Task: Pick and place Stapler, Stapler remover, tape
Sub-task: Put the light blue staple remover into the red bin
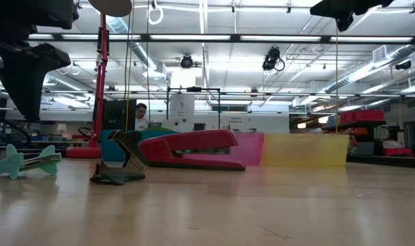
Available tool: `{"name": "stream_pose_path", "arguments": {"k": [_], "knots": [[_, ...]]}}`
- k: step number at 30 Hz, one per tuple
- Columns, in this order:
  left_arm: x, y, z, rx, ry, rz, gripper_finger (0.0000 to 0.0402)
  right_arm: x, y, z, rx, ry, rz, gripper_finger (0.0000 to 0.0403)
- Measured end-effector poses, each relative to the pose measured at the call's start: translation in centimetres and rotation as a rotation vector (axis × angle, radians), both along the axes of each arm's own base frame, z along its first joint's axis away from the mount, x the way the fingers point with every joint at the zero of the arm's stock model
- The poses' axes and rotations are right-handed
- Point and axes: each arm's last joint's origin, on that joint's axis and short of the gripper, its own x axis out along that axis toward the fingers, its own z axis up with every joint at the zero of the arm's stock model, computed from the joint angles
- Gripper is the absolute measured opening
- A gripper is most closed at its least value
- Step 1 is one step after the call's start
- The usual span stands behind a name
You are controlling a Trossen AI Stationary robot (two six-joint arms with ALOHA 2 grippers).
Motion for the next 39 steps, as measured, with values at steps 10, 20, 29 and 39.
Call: {"name": "stream_pose_path", "arguments": {"k": [10,20,29,39], "knots": [[0.0,0.0,0.0,-0.013,0.013,-0.002,0.0322,0.0,0.0,0.0,0.0,0.0,0.0,0.0009],[0.0,0.1,0.0,0.01,-0.001,-0.004,0.0346,0.0,0.0,0.0,0.0,0.0,0.0,0.0009],[0.7,-0.4,-2.7,0.043,0.115,-0.017,0.0349,0.0,0.0,0.0,0.0,0.0,0.0,0.0009],[1.7,0.3,-3.8,0.088,0.146,-0.063,0.0347,0.0,0.0,0.0,0.0,0.0,0.0,0.0009]]}}
